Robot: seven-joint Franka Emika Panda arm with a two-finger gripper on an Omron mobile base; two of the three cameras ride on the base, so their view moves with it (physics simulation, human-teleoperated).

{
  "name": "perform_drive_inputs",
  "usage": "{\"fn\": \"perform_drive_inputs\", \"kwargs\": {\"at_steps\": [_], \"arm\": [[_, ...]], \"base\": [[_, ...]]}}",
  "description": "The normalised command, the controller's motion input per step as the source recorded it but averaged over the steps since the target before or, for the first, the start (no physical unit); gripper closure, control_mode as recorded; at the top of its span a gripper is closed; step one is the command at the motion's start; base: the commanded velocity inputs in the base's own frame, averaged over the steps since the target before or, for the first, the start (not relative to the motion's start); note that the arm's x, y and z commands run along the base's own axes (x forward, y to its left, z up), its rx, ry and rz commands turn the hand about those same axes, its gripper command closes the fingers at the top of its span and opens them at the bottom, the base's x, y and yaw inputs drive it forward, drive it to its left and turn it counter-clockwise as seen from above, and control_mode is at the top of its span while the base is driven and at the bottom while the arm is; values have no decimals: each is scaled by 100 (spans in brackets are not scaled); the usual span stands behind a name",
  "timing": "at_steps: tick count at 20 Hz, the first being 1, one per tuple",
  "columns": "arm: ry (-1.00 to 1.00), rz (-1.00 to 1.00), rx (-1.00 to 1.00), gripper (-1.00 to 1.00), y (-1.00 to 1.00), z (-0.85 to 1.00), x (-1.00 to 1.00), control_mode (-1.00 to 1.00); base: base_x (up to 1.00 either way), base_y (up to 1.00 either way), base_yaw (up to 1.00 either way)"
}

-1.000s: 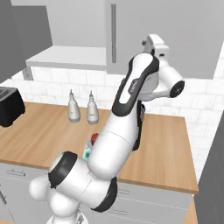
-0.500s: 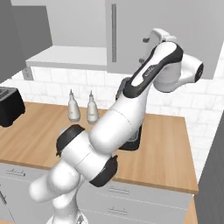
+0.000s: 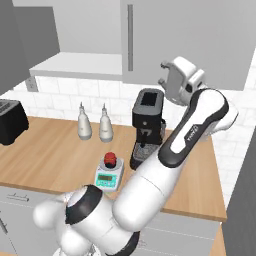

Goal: Pick the jam and place it on the digital scale for weighing, and close the cabinet.

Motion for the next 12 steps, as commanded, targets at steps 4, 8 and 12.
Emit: {"fn": "perform_drive_inputs", "kwargs": {"at_steps": [4,8,12], "arm": [[-25,-29,47,-100,19,10,-100,-100],[-11,-15,41,-100,13,26,-100,-100],[1,-3,34,-100,0,48,-100,-100]], "base": [[0,0,0],[0,0,0],[0,0,0]]}}
